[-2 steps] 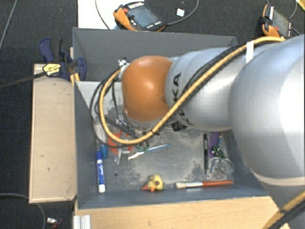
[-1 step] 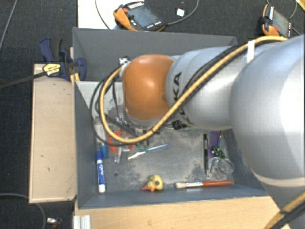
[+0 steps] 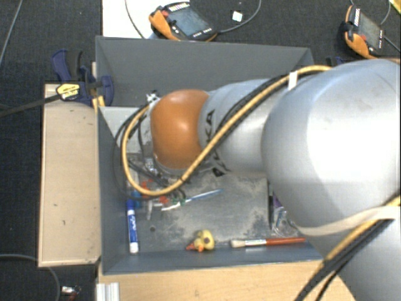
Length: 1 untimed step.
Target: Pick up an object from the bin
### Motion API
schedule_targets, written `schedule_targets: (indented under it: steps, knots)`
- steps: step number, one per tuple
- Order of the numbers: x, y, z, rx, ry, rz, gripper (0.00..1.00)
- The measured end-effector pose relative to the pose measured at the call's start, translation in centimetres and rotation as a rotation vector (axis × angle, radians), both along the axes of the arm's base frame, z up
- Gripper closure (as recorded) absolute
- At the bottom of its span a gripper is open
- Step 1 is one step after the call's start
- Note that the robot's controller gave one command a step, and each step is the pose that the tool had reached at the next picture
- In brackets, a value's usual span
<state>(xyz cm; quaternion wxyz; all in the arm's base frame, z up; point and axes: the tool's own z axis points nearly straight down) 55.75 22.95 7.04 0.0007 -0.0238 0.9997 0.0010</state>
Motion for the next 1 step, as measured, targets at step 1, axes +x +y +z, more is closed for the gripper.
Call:
schedule_targets:
  steps: [1]
  knots:
    - [-0.11, 2.26, 0.08, 0.002, -0.012, -0.185, 0.00]
